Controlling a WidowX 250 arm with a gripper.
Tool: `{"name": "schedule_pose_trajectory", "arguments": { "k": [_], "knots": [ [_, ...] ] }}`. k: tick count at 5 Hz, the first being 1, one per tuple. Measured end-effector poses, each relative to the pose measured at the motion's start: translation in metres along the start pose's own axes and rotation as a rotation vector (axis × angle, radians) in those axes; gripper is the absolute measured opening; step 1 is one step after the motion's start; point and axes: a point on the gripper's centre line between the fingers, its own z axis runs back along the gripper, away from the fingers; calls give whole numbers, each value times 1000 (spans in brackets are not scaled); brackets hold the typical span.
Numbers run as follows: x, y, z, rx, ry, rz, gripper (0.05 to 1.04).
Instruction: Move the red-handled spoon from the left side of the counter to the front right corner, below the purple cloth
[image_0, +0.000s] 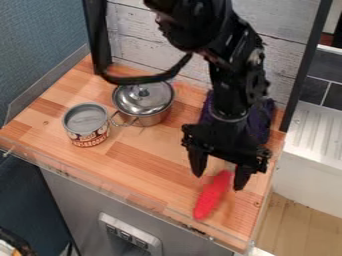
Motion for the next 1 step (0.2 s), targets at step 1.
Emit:
{"name": "schedule_pose_trajectory", "arguments": {
  "k": [1],
  "knots": [
    [-1,2,14,-4,-39,-6,1009]
  ]
}}
